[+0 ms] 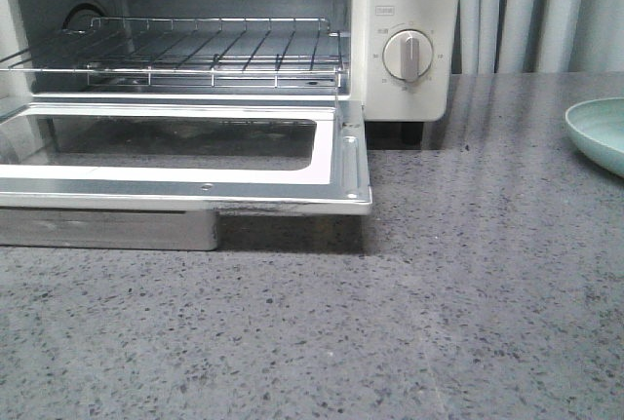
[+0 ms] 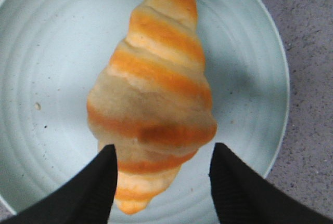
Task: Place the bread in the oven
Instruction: 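Lower the right gripper over the croissant on the blue plate and grasp it, then lift the croissant with the right gripper and carry it into the oven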
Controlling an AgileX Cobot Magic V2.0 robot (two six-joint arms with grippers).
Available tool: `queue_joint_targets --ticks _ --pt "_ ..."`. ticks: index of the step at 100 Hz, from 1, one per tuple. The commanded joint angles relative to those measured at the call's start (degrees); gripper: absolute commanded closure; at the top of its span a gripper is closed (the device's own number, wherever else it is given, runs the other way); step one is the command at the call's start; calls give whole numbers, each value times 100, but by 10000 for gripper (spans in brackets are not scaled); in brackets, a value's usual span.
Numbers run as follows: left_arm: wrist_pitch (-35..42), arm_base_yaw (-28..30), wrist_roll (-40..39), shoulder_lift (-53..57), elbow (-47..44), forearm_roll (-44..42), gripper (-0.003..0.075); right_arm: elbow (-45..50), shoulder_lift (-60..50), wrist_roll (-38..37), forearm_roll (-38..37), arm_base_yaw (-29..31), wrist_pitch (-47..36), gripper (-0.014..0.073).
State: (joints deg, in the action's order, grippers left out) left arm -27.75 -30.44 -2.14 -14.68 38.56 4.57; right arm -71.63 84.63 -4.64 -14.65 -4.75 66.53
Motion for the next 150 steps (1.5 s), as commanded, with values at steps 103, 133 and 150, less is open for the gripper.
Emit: queue_joint_targets --ticks 103,133,150 --pt "511 -26 -2 855 593 -36 742 42 -2597 381 299 -1501 832 662" --pt "269 505 -2 868 593 -66 742 42 -2624 424 492 -3269 832 662" --pt "275 623 -2 868 593 309 742 21 -2079 424 454 -4215 763 662"
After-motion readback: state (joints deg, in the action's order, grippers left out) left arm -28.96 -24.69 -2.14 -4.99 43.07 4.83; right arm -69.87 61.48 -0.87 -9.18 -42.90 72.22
